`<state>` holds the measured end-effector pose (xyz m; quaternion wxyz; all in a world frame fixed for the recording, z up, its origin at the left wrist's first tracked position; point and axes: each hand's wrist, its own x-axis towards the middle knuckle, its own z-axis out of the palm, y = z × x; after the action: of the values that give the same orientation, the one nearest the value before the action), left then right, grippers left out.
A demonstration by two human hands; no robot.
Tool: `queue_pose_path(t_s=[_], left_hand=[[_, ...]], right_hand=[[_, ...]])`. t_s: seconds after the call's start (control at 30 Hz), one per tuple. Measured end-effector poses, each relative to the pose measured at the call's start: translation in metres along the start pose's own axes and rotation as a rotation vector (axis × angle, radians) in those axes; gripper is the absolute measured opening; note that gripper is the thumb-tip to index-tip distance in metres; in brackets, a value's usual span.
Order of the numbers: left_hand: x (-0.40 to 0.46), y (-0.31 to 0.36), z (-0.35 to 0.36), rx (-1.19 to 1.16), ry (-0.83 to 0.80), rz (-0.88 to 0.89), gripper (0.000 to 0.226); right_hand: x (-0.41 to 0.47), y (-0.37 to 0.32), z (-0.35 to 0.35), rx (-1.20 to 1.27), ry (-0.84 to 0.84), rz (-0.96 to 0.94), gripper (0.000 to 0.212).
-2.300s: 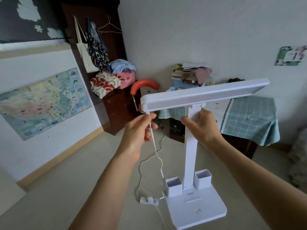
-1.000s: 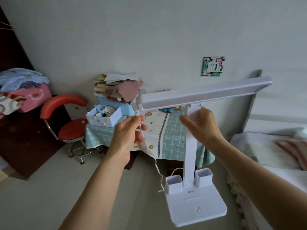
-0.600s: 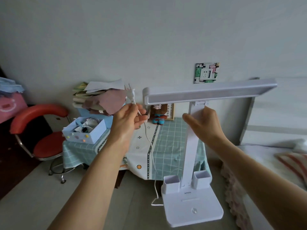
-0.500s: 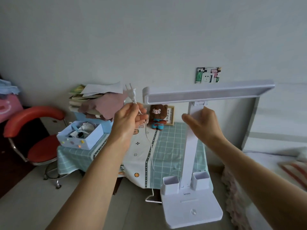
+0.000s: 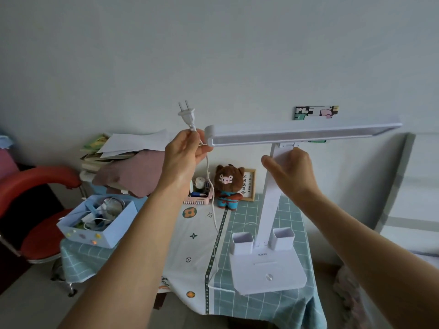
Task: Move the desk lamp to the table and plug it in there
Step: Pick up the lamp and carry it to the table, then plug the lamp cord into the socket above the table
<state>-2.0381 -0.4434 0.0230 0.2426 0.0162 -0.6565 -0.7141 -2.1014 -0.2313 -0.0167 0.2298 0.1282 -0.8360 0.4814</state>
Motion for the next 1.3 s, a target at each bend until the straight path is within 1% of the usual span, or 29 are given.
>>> queue_pose_path(t_s=[0.17,0.3,0.4,0.47,0.63,0.73,0.83,0.9,0.97,1.07,1.13,1.2,1.3], left_hand=[[0.044,-0.028,0.017,-0.014,0.051,-0.02,0.018],[0.081,-0.049,0.032,-0.014,0.11,-0.04,0.024],[0.111,-0.059,0.048,0.005,0.139,-0.025,0.019],[0.132,-0.059,0.061,-0.007,0.159,0.035,0.016],[0.182,-0.049,0.091,-0.047,0.203,0.195,0.02],[0.205,-0.046,0.105,0.005,0.214,0.27,0.021],[0.22,-0.049,0.113,0.087,0.239,0.304,0.024],[0.226,-0.057,0.115,0.093,0.24,0.293,0.024],[0.228,-0.068,0.116,0.08,0.243,0.245,0.024],[0.22,-0.085,0.118,-0.026,0.238,0.121,0.024],[0.21,-0.097,0.119,-0.067,0.224,0.069,0.021],[0.202,-0.109,0.118,-0.068,0.193,0.03,0.016],[0.192,-0.124,0.114,-0.06,0.187,-0.026,0.019]], right_hand=[[0.044,0.039,0.026,0.003,-0.052,0.045,0.04],[0.083,0.065,0.045,0.014,-0.107,0.024,0.038],[0.118,0.083,0.053,0.031,-0.139,0.018,0.037],[0.144,0.093,0.056,0.031,-0.158,0.004,0.038],[0.204,0.102,0.058,0.035,-0.146,-0.041,0.041],[0.23,0.102,0.059,0.046,-0.134,-0.082,0.044],[0.242,0.099,0.057,0.039,-0.146,-0.164,0.048],[0.247,0.102,0.059,0.03,-0.159,-0.186,0.047],[0.25,0.11,0.064,0.016,-0.173,-0.179,0.047],[0.246,0.127,0.074,-0.01,-0.19,-0.114,0.046],[0.238,0.138,0.08,-0.034,-0.2,-0.062,0.045],[0.227,0.15,0.087,-0.046,-0.214,-0.009,0.045],[0.21,0.164,0.095,-0.089,-0.239,0.052,0.042]])
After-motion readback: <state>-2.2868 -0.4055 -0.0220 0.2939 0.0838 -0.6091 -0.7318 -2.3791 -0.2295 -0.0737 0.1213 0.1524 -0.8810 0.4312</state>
